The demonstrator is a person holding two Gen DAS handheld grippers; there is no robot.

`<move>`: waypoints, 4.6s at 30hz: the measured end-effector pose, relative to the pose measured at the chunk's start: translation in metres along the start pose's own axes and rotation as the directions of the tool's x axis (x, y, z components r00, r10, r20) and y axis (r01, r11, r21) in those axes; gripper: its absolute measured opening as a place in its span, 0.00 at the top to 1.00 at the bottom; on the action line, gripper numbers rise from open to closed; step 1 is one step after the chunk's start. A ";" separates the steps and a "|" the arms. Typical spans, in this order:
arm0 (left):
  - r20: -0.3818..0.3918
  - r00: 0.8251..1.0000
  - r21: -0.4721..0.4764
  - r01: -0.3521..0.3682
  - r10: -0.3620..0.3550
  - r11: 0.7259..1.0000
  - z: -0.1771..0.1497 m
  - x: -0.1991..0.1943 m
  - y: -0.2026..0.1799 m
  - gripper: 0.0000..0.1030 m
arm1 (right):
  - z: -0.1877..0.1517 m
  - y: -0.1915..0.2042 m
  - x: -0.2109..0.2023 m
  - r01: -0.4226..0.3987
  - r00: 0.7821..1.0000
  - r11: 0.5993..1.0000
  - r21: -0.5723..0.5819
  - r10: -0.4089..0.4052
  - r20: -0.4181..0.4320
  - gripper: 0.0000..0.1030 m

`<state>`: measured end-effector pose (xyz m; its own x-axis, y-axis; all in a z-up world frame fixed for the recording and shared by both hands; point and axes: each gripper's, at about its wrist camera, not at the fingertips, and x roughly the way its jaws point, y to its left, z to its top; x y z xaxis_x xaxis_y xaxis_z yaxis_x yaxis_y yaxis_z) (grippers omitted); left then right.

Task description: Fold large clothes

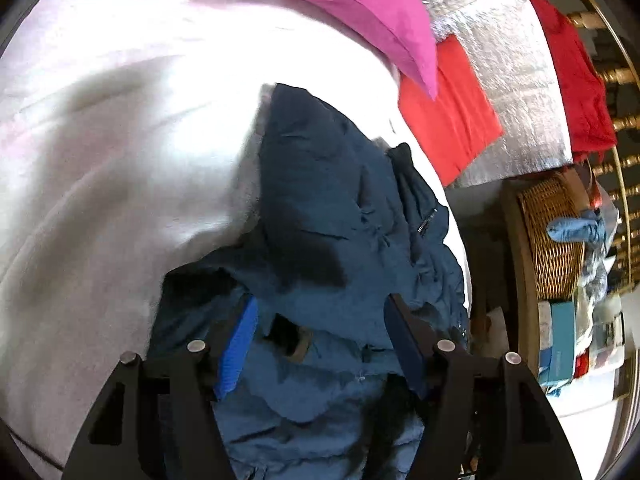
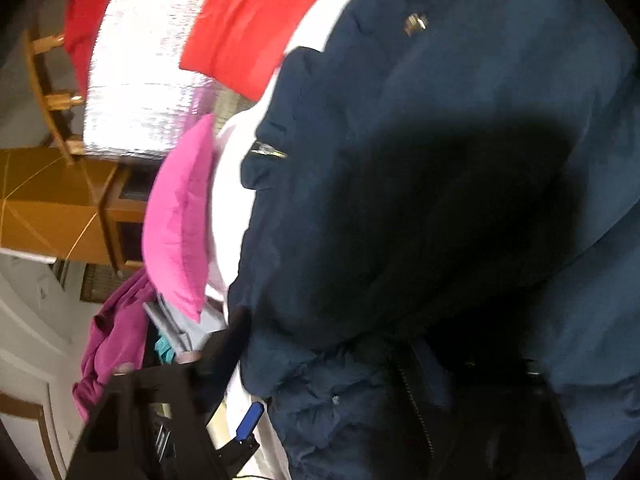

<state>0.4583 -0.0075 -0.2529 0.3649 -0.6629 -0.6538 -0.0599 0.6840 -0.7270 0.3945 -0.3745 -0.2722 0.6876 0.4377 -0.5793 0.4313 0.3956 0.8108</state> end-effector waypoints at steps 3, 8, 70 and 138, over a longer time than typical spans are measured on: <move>-0.008 1.000 0.034 -0.015 0.015 0.999 -0.001 0.007 -0.006 0.59 | -0.001 0.015 -0.014 0.040 0.998 0.991 -0.125 -0.032 0.062 0.71; -0.008 0.999 0.064 -0.033 0.034 0.997 -0.004 0.002 -0.011 0.61 | -0.007 0.035 -0.034 0.030 0.993 0.970 -0.241 -0.001 0.121 0.77; 0.450 0.764 0.418 -0.638 0.462 0.647 -0.015 0.002 -0.048 0.29 | 0.120 -0.060 -0.117 0.379 0.904 0.903 -0.205 -0.313 0.291 0.30; 0.339 0.870 0.344 -0.469 0.358 0.814 -0.085 -0.085 -0.022 0.21 | 0.000 -0.117 -0.241 0.084 0.975 0.970 -0.228 -0.032 0.221 0.24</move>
<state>0.3495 0.0078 -0.1995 0.6108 -0.2287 -0.7580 0.0997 0.9720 -0.2129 0.1779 -0.5260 -0.2269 0.7856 0.2350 -0.5724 0.3429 0.6047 0.7189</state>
